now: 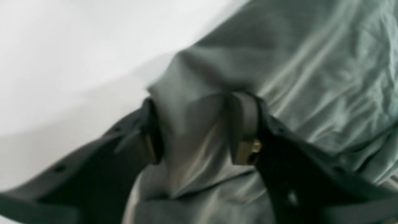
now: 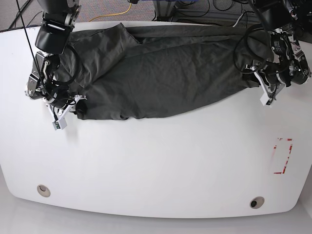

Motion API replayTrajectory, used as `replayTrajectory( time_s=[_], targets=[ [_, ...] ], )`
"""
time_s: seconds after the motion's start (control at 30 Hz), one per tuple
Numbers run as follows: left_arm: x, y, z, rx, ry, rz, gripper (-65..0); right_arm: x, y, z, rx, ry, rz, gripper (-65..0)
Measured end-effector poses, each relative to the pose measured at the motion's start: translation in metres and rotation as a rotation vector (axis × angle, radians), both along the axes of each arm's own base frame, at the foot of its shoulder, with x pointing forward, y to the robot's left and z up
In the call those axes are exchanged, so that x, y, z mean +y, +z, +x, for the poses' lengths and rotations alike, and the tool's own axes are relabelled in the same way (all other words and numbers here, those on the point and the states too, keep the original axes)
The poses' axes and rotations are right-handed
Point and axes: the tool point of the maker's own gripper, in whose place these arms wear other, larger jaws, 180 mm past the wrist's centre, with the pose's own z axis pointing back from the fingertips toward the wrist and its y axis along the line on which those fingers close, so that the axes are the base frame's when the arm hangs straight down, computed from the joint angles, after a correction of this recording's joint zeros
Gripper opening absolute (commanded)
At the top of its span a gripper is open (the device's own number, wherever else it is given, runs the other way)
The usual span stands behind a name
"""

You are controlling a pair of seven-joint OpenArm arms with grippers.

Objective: Layout the t-shirt on the table in an organized manner, then fold the t-shirt properly

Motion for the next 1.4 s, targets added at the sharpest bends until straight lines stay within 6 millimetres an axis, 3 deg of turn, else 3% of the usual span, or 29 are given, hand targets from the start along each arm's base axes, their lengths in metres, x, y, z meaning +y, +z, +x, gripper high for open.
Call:
replayTrajectory(
  time_s=[0.17,0.4,0.77,1.13,1.27,1.4],
  targets=[
    [-0.003,-0.001,-0.001,-0.001,-0.001,-0.011,-51.8,0.0,0.0,0.0,0.0,0.0,0.0,-56.4],
    [0.002,0.008,-0.002,-0.007,-0.021,0.05,-52.9,0.0,0.0,0.0,0.001,0.0,0.0,-56.4],
    [-0.004,0.079,0.022,-0.251,-0.097,0.185,-52.9,0.001,-0.002,-0.005,-0.004,-0.007,0.016,-56.4],
    [-0.039,0.075,0.023,-0.242,-0.231,0.171,-52.4,0.001,-0.002,-0.005,-0.004,-0.007,0.017,-56.4],
    [-0.037,0.075,0.023,-0.24,-0.227,0.177,-51.8,0.001,-0.002,-0.005,-0.003,-0.007,0.016,-56.4],
    [-0.02,0.081,0.025,-0.256,-0.165,0.187,-41.1,0.001,-0.002,-0.005,-0.004,-0.007,0.016,-56.4]
  ],
)
